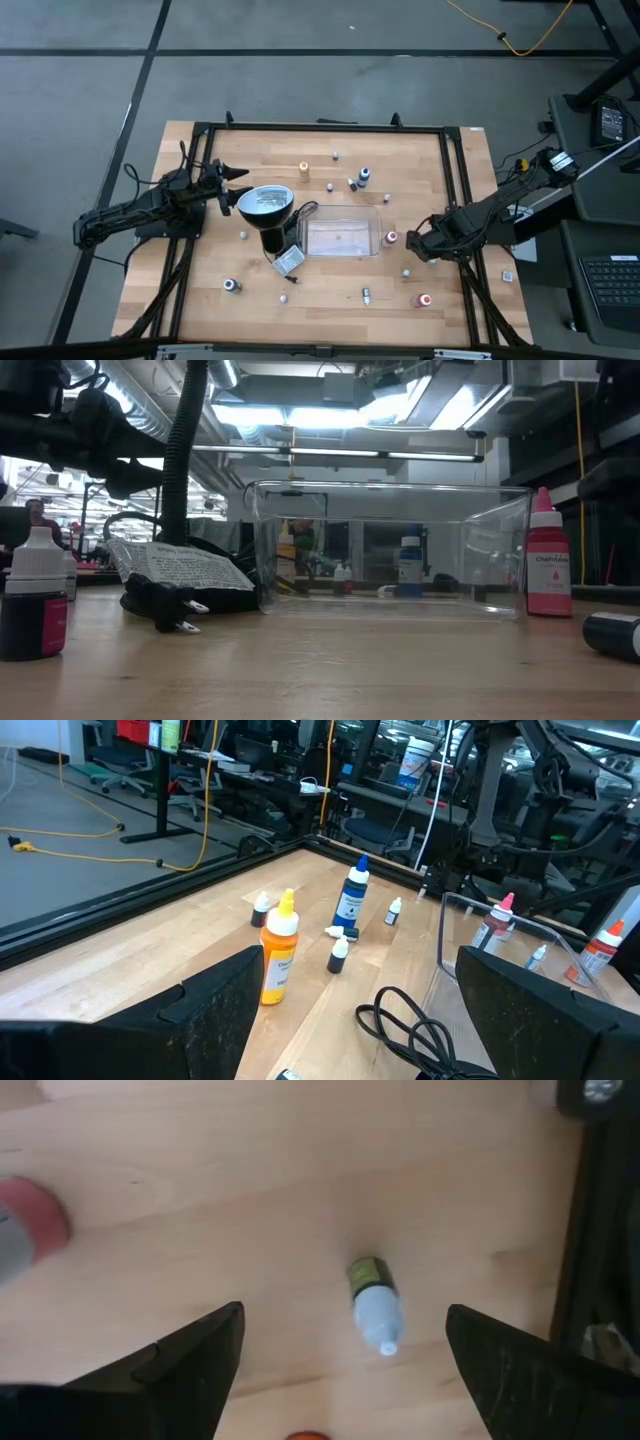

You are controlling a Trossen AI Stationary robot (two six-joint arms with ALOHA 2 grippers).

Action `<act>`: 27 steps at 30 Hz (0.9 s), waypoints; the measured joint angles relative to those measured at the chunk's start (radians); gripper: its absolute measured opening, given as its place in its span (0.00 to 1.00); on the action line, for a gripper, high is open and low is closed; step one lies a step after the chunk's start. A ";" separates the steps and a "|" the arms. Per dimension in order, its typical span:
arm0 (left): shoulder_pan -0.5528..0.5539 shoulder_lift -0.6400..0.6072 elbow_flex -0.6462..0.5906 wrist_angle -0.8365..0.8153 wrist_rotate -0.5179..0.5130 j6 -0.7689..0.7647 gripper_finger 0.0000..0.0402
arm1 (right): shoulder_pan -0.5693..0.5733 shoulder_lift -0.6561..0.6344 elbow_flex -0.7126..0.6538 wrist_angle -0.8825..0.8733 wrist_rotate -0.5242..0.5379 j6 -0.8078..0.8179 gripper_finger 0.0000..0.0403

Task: Pick & Place food coloring
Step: Put the small green food coloring bottle into the transparent bin

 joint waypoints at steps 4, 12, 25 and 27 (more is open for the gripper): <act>0.000 0.000 0.000 0.000 0.000 0.000 0.80 | 0.001 0.003 -0.023 0.017 -0.001 0.003 0.86; 0.000 0.000 0.000 0.000 0.000 0.000 0.80 | 0.001 0.020 -0.055 0.092 -0.007 0.004 0.86; 0.000 0.000 0.000 0.000 0.000 -0.001 0.80 | 0.001 0.020 -0.057 0.109 -0.018 0.002 0.66; 0.000 0.000 0.000 0.000 0.000 0.000 0.80 | 0.001 0.020 -0.057 0.109 -0.018 0.002 0.62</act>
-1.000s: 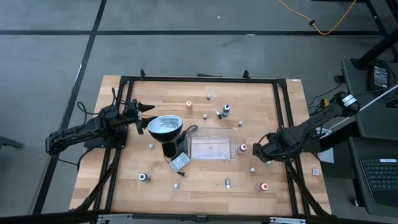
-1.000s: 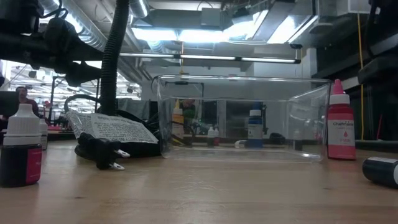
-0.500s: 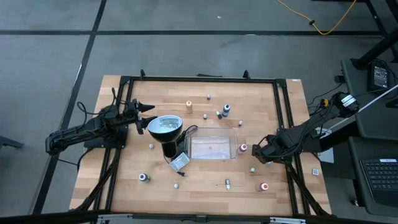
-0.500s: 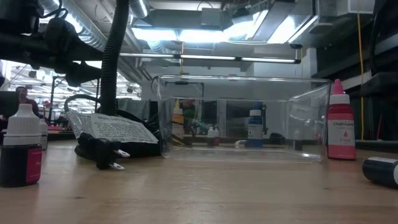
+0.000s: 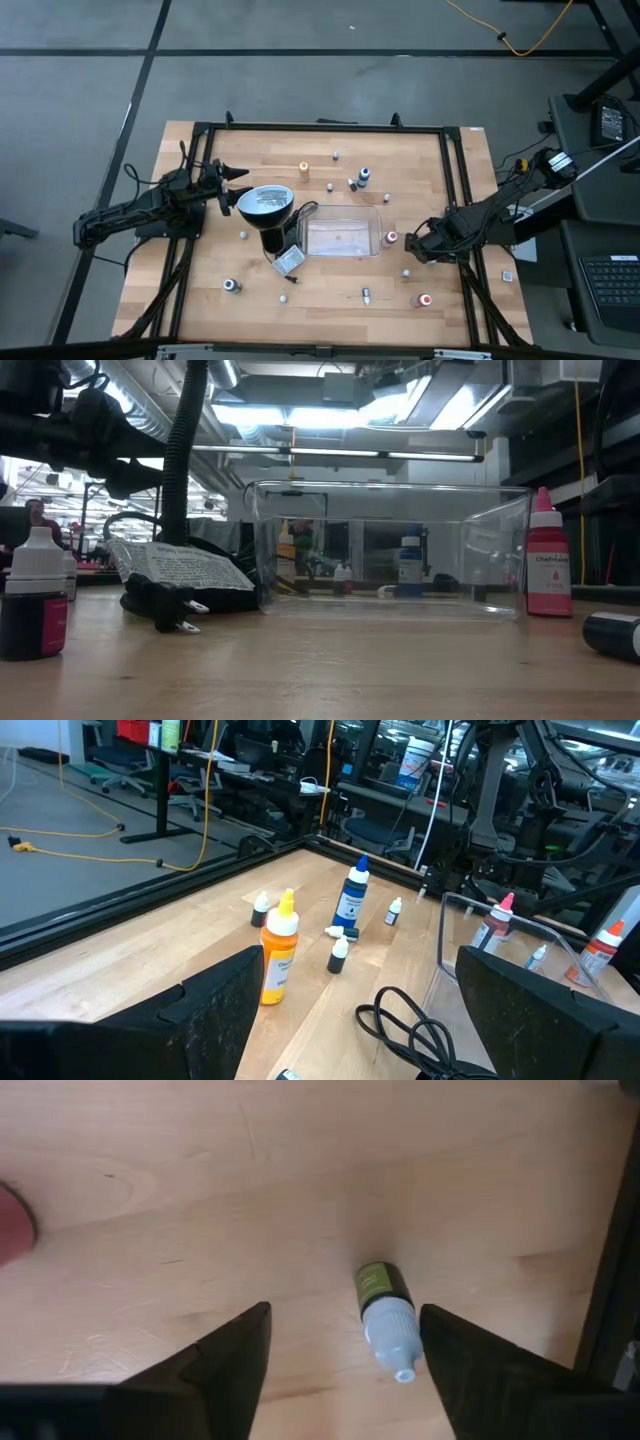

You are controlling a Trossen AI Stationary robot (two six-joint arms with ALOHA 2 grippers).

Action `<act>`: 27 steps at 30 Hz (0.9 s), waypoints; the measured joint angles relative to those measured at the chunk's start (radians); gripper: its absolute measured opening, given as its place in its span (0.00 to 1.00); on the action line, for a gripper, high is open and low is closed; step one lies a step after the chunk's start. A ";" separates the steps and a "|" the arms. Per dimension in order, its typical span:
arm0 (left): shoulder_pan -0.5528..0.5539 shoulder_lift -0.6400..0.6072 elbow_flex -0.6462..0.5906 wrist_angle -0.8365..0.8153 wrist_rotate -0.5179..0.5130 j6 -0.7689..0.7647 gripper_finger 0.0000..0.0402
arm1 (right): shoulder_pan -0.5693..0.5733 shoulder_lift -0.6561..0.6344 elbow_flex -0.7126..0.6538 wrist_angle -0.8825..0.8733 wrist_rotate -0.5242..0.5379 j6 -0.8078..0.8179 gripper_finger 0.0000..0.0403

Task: Pick & Place food coloring
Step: Put the small green food coloring bottle into the transparent bin

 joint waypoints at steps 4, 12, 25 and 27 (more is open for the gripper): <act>0.000 0.000 0.000 0.000 0.000 0.000 0.80 | 0.000 0.000 0.000 -0.001 0.000 0.000 0.56; 0.000 0.000 0.000 0.000 0.000 0.000 0.80 | 0.000 0.000 0.000 -0.001 0.000 -0.002 0.46; 0.000 0.000 0.000 0.000 0.000 0.000 0.80 | 0.000 0.000 0.000 -0.002 0.000 -0.003 0.26; 0.000 0.000 0.000 0.000 0.000 0.000 0.80 | 0.000 0.000 0.000 -0.002 0.000 -0.003 0.23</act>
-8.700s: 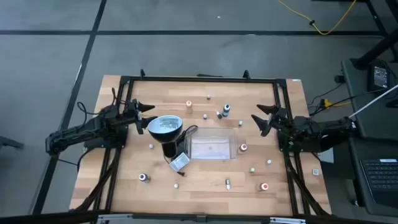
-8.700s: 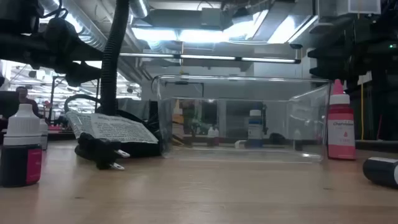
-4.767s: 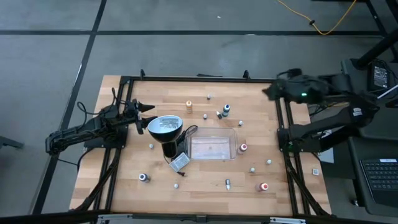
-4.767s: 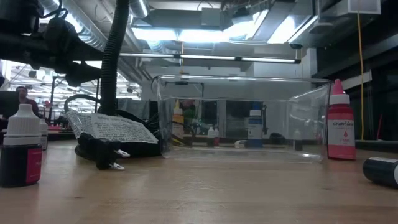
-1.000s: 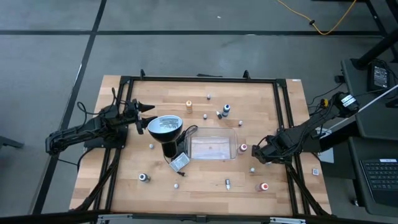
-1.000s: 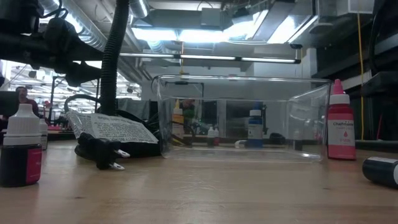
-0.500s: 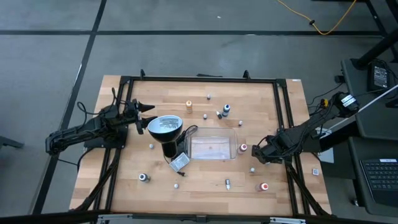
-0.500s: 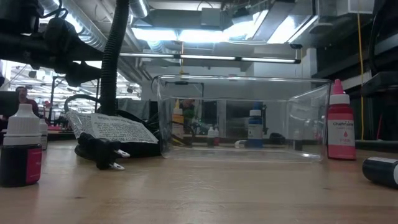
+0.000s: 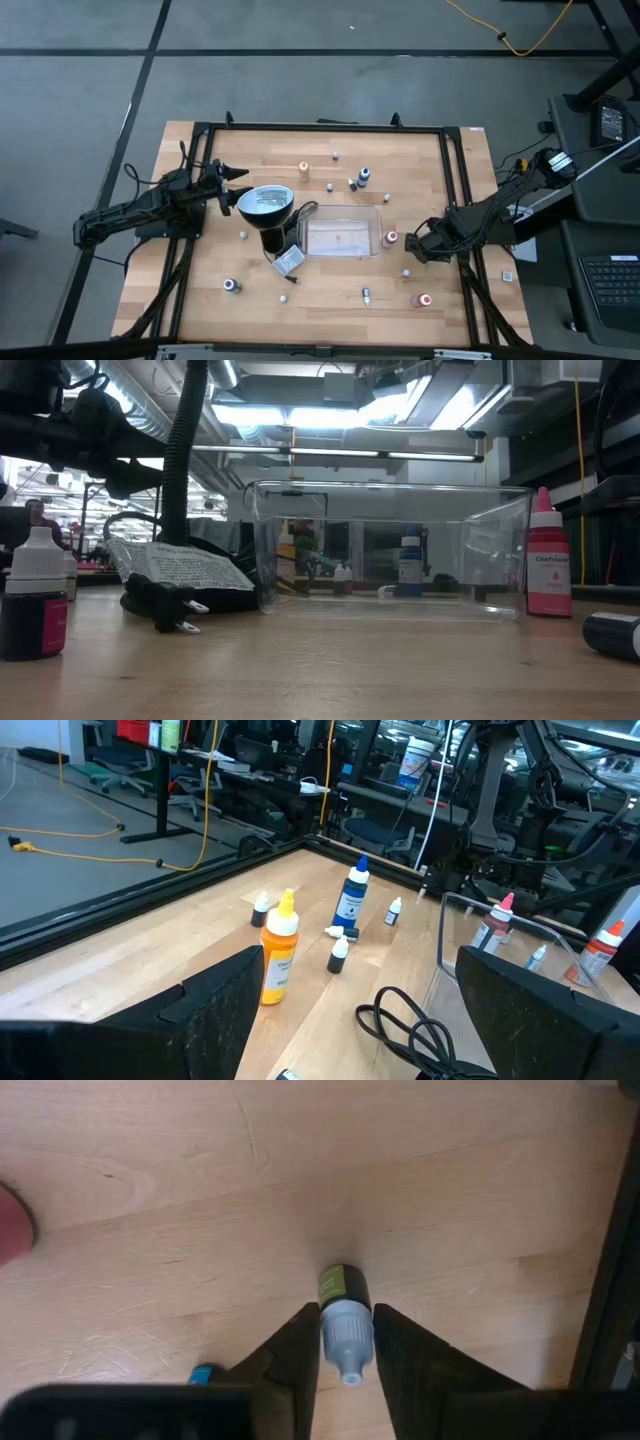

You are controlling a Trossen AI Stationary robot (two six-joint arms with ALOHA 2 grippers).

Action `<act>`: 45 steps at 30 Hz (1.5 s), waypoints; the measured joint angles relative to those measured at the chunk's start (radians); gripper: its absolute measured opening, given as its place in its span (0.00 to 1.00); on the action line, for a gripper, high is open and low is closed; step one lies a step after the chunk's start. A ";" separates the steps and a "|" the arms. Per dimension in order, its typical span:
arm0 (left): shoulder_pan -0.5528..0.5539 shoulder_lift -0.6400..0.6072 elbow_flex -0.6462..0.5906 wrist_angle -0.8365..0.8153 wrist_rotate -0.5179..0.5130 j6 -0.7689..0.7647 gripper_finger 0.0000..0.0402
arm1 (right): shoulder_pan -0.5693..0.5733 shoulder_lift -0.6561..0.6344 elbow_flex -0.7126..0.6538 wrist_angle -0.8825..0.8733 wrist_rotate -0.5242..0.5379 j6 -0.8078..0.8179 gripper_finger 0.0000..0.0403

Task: Pick & Place food coloring
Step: Put the small green food coloring bottle into the transparent bin

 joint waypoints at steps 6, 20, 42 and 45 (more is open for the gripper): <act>0.000 0.000 0.000 0.000 0.000 0.000 0.80 | 0.000 -0.001 0.003 -0.003 0.000 -0.020 0.16; 0.000 0.000 0.000 0.000 0.000 0.000 0.80 | -0.005 -0.003 0.227 -0.300 -0.032 -0.283 0.16; 0.000 0.000 0.000 0.000 0.000 0.000 0.80 | -0.278 0.218 0.796 -0.706 0.095 -1.172 0.16; 0.000 0.000 0.000 0.000 0.000 0.000 0.80 | -0.319 0.280 0.880 -0.706 0.127 -1.301 0.16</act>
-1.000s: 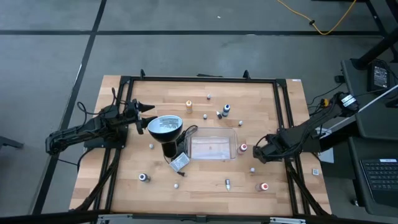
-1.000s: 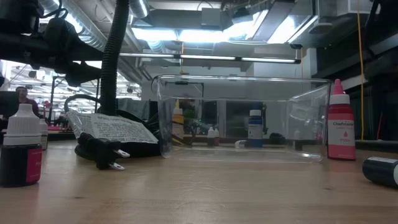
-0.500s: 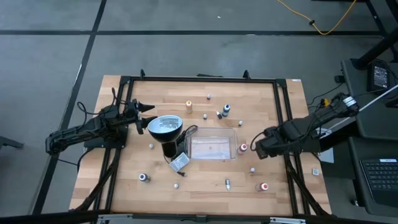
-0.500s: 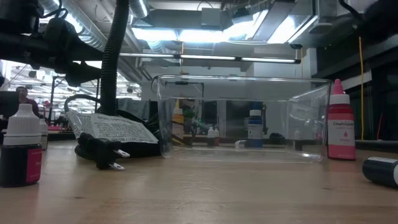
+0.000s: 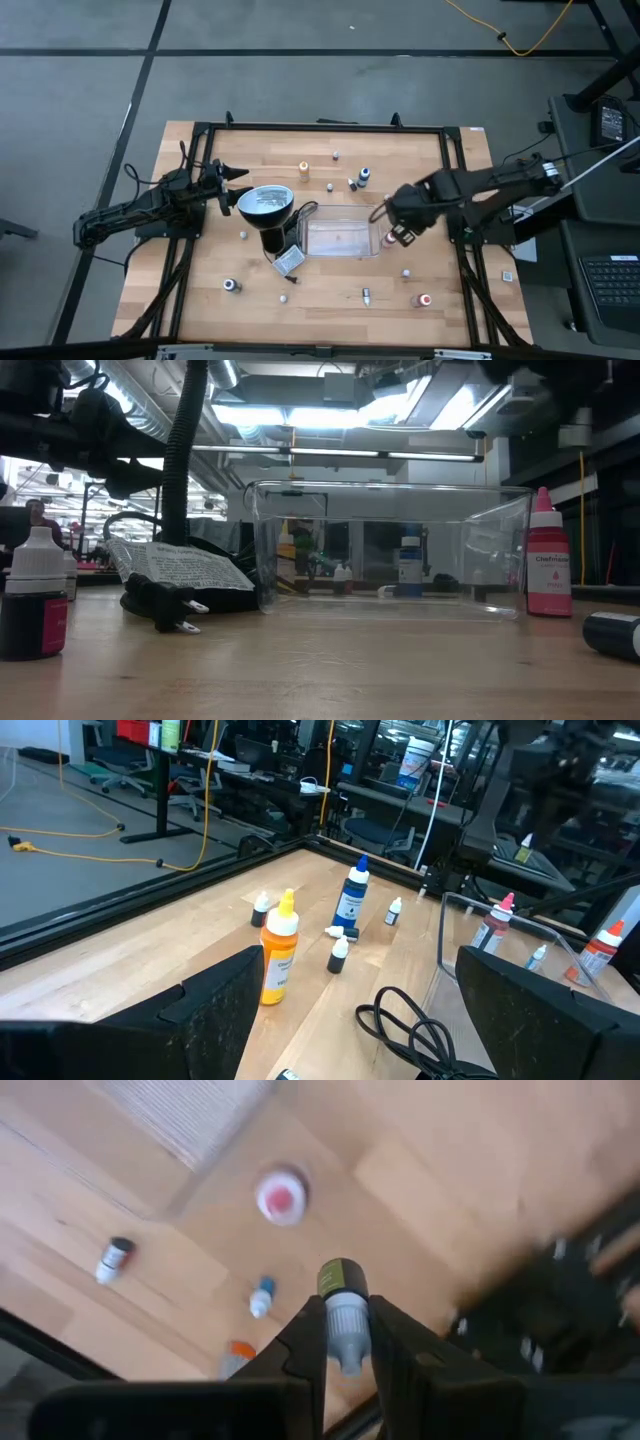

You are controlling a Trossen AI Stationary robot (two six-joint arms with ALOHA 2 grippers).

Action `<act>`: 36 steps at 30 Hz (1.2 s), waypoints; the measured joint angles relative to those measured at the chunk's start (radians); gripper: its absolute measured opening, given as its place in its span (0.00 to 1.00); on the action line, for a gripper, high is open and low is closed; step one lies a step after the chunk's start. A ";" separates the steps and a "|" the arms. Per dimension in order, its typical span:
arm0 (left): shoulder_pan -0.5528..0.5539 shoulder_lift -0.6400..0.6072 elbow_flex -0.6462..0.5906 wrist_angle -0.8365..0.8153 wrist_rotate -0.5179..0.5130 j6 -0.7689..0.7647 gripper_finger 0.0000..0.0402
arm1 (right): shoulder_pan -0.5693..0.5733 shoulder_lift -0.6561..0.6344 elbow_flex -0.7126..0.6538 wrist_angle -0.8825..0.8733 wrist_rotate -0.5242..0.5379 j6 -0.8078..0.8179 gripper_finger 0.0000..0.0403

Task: Pick & Place food coloring
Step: Put the small green food coloring bottle into the transparent bin

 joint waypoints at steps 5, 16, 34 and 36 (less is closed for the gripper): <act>0.000 0.000 0.000 0.000 0.000 -0.001 0.80 | -0.058 0.110 0.129 0.005 0.030 -0.195 0.16; 0.000 0.000 0.000 0.000 0.000 0.000 0.80 | -0.089 0.322 0.280 0.072 0.034 -0.467 0.16; 0.000 0.000 0.000 0.000 0.000 0.000 0.80 | -0.023 0.478 0.307 0.132 0.031 -0.585 0.17; 0.000 0.000 0.000 0.000 0.000 0.000 0.80 | -0.015 0.492 0.306 0.140 0.031 -0.588 0.17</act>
